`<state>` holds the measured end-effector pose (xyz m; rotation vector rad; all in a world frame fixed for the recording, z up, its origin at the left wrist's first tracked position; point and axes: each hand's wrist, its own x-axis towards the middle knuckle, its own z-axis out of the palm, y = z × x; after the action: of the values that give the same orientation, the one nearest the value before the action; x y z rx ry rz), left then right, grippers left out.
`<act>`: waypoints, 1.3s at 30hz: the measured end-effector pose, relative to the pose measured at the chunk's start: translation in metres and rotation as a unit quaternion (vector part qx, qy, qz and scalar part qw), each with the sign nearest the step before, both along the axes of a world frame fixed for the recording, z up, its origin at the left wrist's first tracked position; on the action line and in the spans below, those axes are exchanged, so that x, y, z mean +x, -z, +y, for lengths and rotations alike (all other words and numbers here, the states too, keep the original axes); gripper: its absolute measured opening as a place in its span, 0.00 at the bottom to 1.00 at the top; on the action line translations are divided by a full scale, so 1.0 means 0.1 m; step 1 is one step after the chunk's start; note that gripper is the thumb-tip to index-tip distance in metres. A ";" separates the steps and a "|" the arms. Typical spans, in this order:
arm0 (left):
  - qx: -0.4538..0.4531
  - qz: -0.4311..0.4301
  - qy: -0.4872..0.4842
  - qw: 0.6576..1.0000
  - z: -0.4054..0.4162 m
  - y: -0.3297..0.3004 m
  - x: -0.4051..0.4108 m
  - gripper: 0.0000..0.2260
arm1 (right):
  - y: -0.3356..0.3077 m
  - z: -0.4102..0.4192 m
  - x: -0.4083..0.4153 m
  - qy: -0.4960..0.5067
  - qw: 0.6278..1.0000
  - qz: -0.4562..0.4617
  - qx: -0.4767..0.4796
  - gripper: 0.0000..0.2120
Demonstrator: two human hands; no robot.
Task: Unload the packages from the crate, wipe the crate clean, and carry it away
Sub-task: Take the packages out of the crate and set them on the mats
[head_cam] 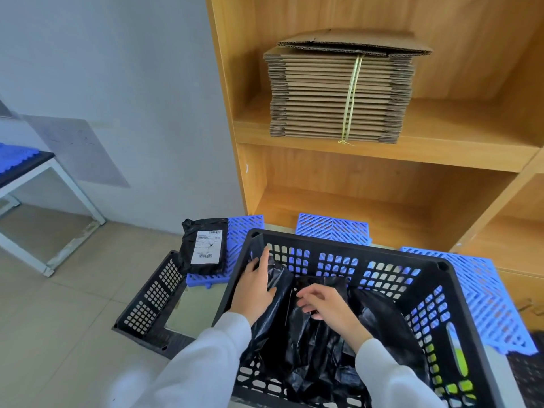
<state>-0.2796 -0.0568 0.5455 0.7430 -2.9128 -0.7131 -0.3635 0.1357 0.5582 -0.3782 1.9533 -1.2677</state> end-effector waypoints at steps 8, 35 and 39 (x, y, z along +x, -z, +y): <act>0.015 -0.001 0.025 1.000 0.07 -0.10 0.02 0.27 | 0.04 -0.07 0.08 -0.002 1.000 -0.008 0.008 0.11; 0.423 0.049 -0.075 0.901 0.40 -0.82 -0.22 0.30 | -0.11 -0.06 0.14 0.091 0.967 -0.080 -0.222 0.42; 0.439 0.053 -0.039 0.896 0.45 -0.82 -0.25 0.17 | -0.09 0.01 0.00 0.142 0.970 -0.026 -0.195 0.40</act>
<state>-0.3042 -0.0117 0.6278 0.8010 -2.3370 -2.0152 -0.3634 0.1372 0.5675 -0.2588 1.7522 -1.8384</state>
